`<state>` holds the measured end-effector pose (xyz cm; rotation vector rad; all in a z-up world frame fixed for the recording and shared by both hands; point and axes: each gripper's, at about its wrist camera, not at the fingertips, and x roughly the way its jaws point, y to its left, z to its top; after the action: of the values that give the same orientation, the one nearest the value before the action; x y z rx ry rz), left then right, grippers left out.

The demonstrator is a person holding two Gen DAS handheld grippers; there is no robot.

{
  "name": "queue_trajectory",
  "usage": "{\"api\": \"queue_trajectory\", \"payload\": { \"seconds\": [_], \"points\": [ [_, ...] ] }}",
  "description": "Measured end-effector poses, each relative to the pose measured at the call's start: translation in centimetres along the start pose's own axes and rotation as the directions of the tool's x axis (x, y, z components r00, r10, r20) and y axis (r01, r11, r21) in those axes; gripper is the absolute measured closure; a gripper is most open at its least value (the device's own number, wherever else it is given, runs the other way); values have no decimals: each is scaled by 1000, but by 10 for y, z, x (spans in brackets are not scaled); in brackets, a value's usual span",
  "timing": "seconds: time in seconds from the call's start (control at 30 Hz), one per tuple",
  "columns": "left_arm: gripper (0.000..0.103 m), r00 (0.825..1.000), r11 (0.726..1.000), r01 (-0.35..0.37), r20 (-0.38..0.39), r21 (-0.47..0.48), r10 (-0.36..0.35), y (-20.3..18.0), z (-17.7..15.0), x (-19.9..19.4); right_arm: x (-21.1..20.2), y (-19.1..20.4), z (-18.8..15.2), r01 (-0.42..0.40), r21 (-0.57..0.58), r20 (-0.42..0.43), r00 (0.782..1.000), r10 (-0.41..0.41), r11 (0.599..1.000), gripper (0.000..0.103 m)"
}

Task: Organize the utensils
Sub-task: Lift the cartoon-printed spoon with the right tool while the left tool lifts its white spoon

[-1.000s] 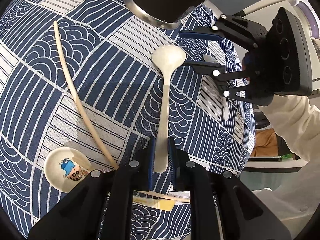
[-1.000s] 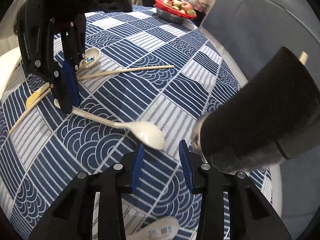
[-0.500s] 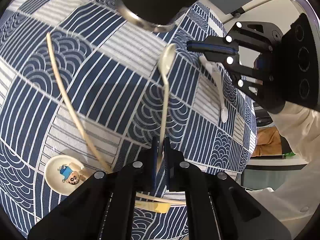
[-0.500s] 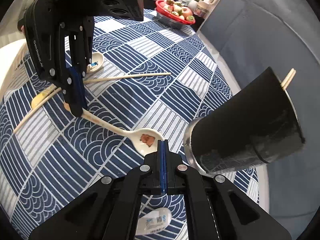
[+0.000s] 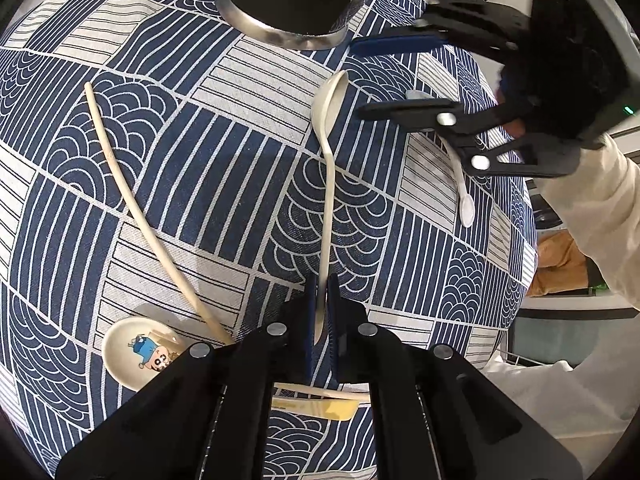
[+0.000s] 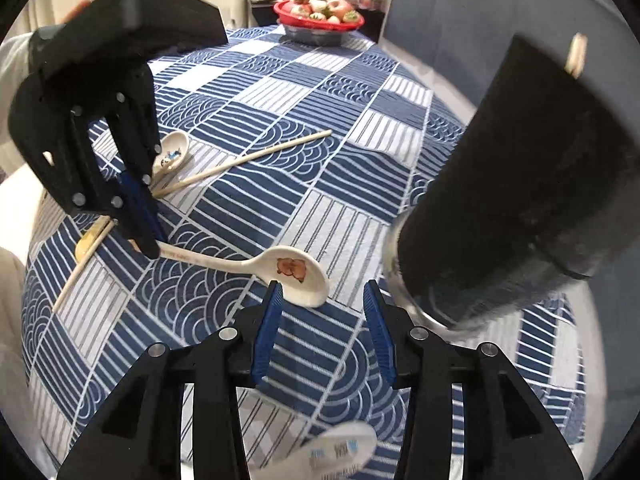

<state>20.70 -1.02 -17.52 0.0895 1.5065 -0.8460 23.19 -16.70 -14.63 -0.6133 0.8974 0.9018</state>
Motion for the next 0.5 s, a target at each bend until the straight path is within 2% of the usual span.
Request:
{"api": "queue_trajectory", "payload": {
  "seconds": [0.03, 0.1, 0.2, 0.33, 0.5],
  "points": [
    [97, 1000, 1000, 0, -2, 3, 0, 1, 0, -1, 7, -4, 1, -28, 15, -8, 1000, 28, 999, 65],
    [97, 1000, 1000, -6, -10, 14, 6, 5, 3, -4, 16, -9, 2, -91, 51, -9, 996, 92, 995, 95],
    [97, 1000, 999, -25, -13, 27, 25, 5, 4, -4, 13, -12, 4, -115, 83, 17, 993, 114, 990, 97],
    [96, 1000, 999, -30, 6, 15, 30, 2, 2, -7, -4, -6, 1, -86, 80, 27, 996, 84, 993, 98],
    [95, 999, 998, -44, 29, 50, 42, -15, 5, -18, -33, -4, 2, -41, 83, 45, 998, 38, 996, 98]
  ]
}}
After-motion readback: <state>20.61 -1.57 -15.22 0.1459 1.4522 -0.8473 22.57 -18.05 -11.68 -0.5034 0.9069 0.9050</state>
